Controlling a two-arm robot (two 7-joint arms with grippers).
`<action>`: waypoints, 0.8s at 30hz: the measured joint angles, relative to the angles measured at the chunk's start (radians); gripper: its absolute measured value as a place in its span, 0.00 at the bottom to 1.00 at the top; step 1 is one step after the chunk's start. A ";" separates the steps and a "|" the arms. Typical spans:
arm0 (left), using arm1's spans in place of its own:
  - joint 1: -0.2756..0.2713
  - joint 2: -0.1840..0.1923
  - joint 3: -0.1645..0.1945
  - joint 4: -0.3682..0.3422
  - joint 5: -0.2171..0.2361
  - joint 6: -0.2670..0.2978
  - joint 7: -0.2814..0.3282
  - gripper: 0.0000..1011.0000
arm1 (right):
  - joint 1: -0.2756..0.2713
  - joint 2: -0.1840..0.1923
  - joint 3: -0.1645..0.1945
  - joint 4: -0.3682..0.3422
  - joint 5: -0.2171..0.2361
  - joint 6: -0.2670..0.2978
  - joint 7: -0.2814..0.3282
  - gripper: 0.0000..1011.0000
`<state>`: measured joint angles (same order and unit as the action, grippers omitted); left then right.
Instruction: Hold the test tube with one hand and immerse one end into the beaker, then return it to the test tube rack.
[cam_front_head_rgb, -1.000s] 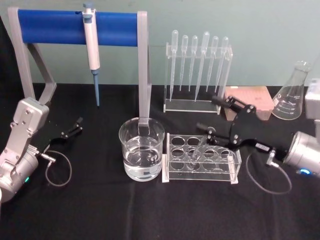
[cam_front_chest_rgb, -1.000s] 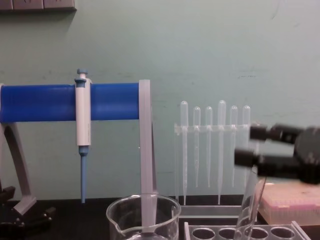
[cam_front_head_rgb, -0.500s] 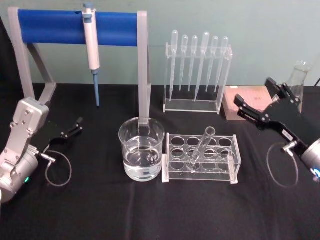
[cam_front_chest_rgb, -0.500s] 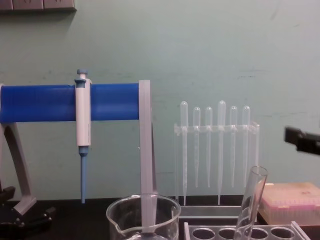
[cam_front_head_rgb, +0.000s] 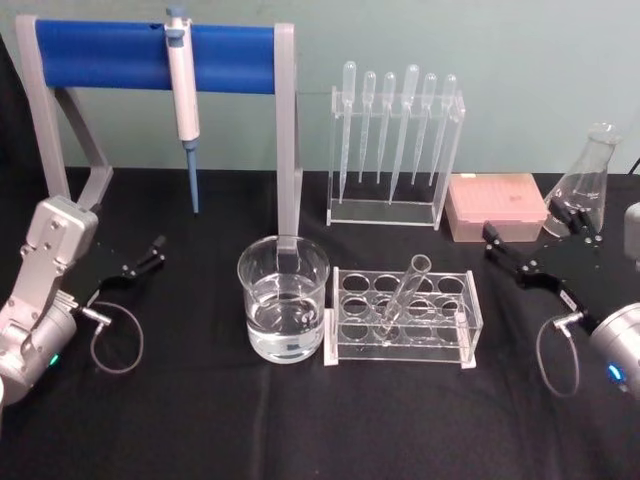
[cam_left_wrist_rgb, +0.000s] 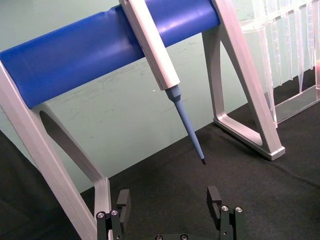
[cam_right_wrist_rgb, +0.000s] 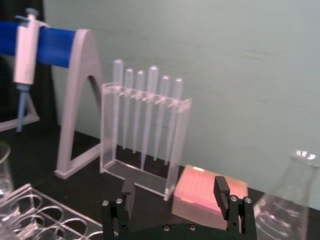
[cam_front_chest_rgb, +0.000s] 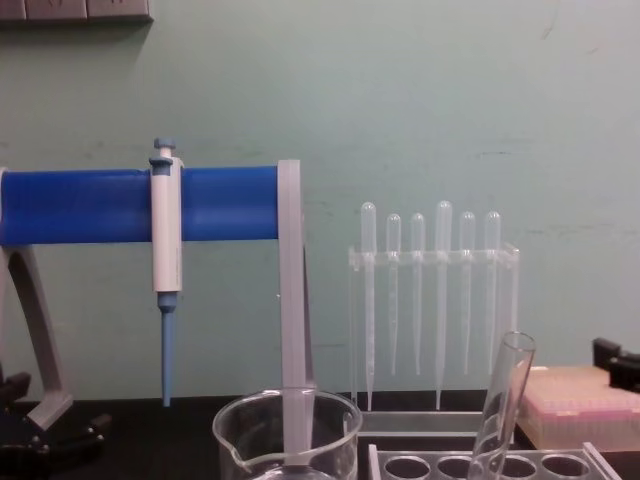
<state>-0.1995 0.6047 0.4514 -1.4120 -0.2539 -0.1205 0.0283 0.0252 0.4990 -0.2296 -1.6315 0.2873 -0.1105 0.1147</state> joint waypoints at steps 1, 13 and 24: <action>0.000 0.000 0.000 0.000 0.000 0.000 0.000 0.99 | 0.002 -0.001 -0.002 0.004 -0.001 -0.003 0.004 0.99; 0.000 0.000 0.000 0.000 0.000 0.000 0.000 0.99 | -0.004 0.000 0.001 -0.006 -0.001 0.005 -0.008 0.99; 0.000 0.000 0.000 0.000 0.000 0.000 0.000 0.99 | -0.006 0.001 0.003 -0.010 -0.002 0.009 -0.013 0.99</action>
<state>-0.1995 0.6047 0.4514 -1.4120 -0.2539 -0.1205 0.0283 0.0194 0.4997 -0.2269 -1.6416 0.2852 -0.1010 0.1021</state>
